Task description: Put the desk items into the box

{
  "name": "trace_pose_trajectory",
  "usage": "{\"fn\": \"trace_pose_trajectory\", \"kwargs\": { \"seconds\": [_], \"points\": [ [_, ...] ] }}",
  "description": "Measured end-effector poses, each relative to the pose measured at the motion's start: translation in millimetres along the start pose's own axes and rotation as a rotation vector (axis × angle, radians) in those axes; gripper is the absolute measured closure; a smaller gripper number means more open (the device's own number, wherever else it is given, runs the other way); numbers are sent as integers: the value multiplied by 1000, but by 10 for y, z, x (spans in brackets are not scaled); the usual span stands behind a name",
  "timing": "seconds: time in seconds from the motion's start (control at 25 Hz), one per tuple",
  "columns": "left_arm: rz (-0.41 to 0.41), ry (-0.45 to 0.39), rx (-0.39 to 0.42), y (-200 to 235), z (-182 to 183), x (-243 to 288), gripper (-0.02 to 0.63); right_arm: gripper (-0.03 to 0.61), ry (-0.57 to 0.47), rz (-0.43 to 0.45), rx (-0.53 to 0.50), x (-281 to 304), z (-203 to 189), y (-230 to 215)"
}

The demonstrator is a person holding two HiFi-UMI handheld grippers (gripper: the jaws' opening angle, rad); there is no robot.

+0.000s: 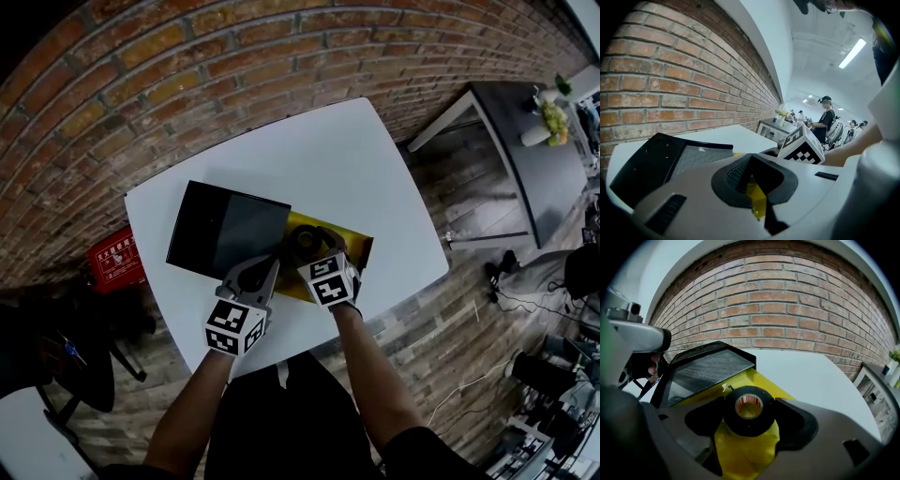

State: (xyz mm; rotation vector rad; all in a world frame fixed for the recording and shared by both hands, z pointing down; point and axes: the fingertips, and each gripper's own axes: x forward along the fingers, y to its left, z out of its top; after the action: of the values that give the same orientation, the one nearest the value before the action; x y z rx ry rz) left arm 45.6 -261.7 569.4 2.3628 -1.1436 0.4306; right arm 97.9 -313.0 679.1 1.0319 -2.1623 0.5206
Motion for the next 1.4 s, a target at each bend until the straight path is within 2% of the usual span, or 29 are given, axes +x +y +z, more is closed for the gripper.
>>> {"fn": "trace_pose_trajectory", "kwargs": {
  "seconds": [0.28, 0.64, 1.4],
  "points": [
    [4, 15, -4, 59, -62, -14, 601, 232, 36, 16, -43, 121, -64, 14],
    [13, 28, -14, 113, -129, -41, 601, 232, 55, 15, -37, 185, -102, 15],
    [35, 14, 10, 27, -62, -188, 601, 233, 8, 12, -48, -106, -36, 1]
  ]
}}
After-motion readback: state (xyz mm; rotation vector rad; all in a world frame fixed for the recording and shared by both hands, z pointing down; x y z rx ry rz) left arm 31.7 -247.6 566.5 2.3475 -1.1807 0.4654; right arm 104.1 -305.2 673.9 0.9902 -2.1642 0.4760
